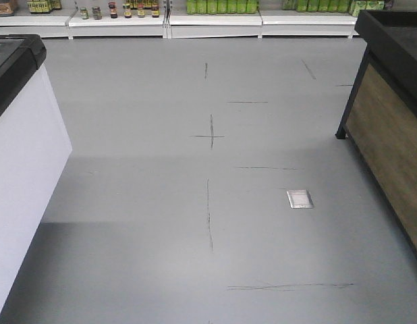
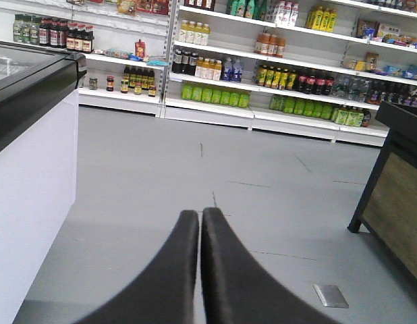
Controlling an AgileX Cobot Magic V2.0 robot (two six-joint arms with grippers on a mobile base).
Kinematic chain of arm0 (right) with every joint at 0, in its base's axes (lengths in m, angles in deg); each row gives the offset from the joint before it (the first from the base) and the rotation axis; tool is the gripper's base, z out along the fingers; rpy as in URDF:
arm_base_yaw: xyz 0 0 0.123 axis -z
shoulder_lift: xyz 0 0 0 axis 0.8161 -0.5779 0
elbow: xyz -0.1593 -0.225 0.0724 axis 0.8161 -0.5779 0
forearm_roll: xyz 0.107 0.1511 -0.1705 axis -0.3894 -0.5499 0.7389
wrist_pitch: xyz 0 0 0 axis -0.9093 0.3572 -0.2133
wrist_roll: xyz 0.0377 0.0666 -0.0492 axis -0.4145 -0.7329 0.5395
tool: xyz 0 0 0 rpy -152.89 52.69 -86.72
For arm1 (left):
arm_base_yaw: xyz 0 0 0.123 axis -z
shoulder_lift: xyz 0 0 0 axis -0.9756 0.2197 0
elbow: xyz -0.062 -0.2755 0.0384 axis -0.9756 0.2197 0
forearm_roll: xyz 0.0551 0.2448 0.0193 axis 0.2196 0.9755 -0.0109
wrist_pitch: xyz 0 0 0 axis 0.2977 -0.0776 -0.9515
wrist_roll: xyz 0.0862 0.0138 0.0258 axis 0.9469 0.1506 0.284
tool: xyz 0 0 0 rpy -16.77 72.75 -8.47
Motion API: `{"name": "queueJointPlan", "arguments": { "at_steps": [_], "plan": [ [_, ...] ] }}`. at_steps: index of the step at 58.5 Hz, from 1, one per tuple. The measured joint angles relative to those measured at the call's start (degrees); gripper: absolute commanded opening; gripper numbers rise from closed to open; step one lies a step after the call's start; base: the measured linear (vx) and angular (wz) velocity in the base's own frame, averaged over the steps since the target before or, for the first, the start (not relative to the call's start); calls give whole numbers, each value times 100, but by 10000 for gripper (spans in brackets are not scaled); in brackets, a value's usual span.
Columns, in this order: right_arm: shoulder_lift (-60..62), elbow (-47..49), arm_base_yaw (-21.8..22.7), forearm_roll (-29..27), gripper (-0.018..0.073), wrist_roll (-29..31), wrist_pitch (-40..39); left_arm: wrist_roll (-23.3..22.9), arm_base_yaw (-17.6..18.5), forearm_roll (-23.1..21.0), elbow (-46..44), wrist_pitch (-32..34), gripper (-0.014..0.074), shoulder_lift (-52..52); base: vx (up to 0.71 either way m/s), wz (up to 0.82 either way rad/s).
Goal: Pick three apples into basket with both arms
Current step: 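Drive the base forward across the grey floor toward the fruit tables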
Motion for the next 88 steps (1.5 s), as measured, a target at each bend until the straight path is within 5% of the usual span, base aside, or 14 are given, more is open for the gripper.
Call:
{"name": "queueJointPlan", "arguments": {
  "at_steps": [88],
  "plan": [
    [0,0,0,0,-8,2,5,0,0,0,0,0,-6,0,0,0]
  ]
}}
